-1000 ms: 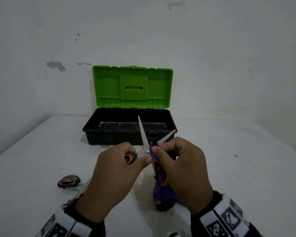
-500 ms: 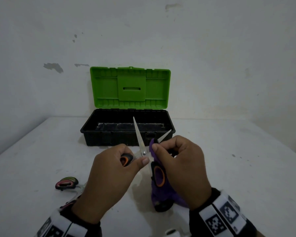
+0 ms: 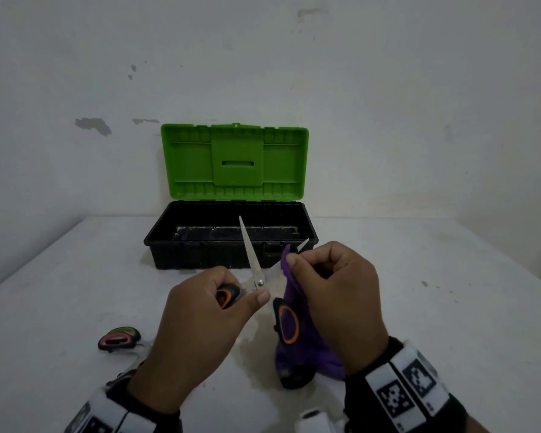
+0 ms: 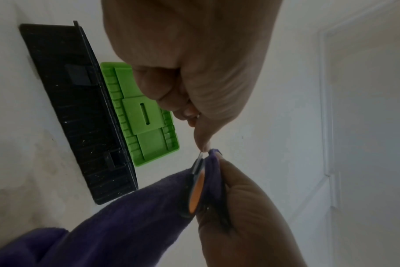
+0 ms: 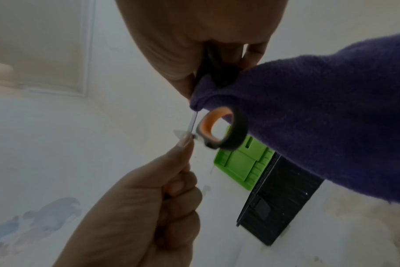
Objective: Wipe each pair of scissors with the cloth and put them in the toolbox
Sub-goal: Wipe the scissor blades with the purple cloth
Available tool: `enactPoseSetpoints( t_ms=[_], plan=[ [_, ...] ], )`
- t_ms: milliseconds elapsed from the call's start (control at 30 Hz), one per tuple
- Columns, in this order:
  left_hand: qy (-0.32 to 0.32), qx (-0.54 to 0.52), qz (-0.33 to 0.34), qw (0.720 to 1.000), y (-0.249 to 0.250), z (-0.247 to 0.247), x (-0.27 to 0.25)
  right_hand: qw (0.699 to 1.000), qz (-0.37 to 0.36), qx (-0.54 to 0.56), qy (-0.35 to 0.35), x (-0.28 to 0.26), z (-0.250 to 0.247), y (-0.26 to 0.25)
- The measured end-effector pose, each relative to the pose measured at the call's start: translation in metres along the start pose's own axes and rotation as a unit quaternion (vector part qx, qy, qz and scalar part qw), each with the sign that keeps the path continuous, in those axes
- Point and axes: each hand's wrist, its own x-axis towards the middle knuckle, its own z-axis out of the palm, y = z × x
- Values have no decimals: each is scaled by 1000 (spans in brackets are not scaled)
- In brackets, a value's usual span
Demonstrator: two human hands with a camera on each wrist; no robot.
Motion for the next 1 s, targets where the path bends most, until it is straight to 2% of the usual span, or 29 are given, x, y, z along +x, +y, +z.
enactPoseSetpoints(
  t_ms=[100, 233, 367, 500, 667, 900, 1000],
  plan=[
    [-1, -16, 2, 1000, -1, -1, 0, 1000, -8, -4, -29, -6, 2, -6],
    [-7, -33, -2, 999, -1, -2, 0, 1000, 9, 24, 17, 4, -3, 1],
    [-11, -38, 1, 999, -1, -4, 0, 999, -9, 4, -34, -3, -2, -9],
    [-17, -31, -5, 999, 1, -3, 0, 999, 9, 25, 31, 12, -9, 1],
    [-19, -41, -7, 999, 2, -7, 1, 1000, -4, 9, -11, 0, -2, -6],
    [-29, -13, -17, 999, 2, -5, 1, 998, 23, 10, 55, 29, -25, 2],
    [-2, 32, -9, 999, 3, -7, 4, 999, 19, -10, 48, 30, -32, 0]
  ],
)
